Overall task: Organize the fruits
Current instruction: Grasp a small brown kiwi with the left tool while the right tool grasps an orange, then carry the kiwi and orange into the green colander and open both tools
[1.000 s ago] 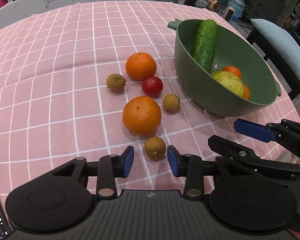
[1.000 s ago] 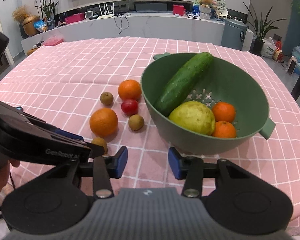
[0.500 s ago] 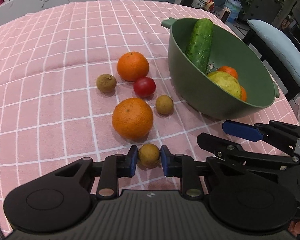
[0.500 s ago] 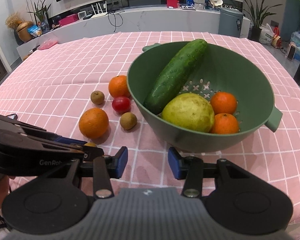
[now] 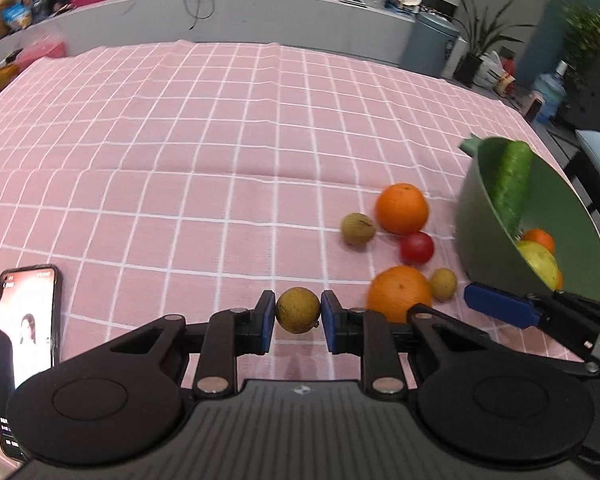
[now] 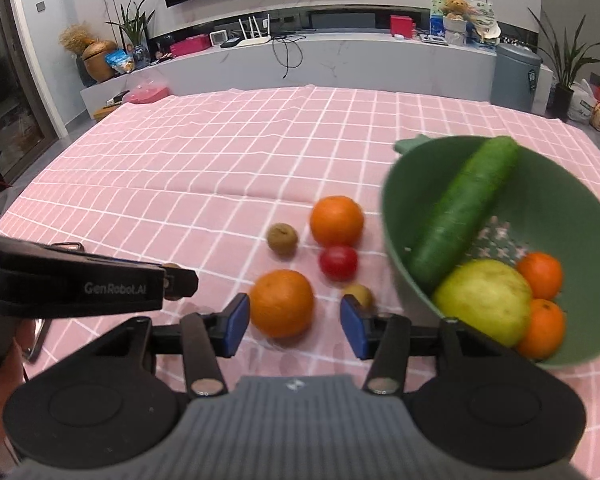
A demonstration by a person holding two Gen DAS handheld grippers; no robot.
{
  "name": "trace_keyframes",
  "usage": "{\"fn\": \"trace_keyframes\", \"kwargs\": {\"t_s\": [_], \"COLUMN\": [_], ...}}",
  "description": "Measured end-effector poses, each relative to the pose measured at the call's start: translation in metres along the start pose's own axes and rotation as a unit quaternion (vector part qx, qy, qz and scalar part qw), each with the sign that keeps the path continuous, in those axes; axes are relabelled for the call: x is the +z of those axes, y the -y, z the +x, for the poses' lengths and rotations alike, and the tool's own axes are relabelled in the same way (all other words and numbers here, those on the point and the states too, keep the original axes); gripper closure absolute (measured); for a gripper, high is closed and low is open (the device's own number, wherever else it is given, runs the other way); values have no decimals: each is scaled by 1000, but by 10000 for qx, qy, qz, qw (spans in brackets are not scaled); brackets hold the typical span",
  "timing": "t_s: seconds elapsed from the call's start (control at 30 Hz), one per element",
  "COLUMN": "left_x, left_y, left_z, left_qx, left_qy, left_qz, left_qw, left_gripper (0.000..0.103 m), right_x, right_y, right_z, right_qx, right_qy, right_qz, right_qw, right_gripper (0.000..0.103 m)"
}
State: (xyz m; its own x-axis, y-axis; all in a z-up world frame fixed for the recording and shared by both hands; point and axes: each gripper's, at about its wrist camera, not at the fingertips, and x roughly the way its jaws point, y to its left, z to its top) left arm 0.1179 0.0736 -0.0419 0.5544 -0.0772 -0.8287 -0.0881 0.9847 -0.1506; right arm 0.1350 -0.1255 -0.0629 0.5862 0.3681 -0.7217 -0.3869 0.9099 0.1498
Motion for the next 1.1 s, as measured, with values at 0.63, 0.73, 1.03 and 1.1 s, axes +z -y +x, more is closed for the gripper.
{"fn": "trace_keyframes", "kwargs": {"t_s": [0.63,0.73,1.03,1.1], "left_x": [6,9,31,37], "left_y": [1,4,32,43], "left_z": [2,-6,-42,-46], "left_qx": [-14,10,-333,-438], "left_qy": [-1,64,338,363], "left_qz": [35,78,214,309], "left_qw": [10000,9999,9986,9979], "left_gripper": [76,76,76,76], "right_x": [3,6,20,24], "right_y": [-7,-9,6,16], "right_z": [31,17,-50,-63], "right_qx": [-3,41,-8,-107], "right_qy": [-294,-145,375,468], "right_qz": [164,42,-210,-259], "right_qw": [9994,9999,9991,9985], "right_gripper": [63,63,63,63]}}
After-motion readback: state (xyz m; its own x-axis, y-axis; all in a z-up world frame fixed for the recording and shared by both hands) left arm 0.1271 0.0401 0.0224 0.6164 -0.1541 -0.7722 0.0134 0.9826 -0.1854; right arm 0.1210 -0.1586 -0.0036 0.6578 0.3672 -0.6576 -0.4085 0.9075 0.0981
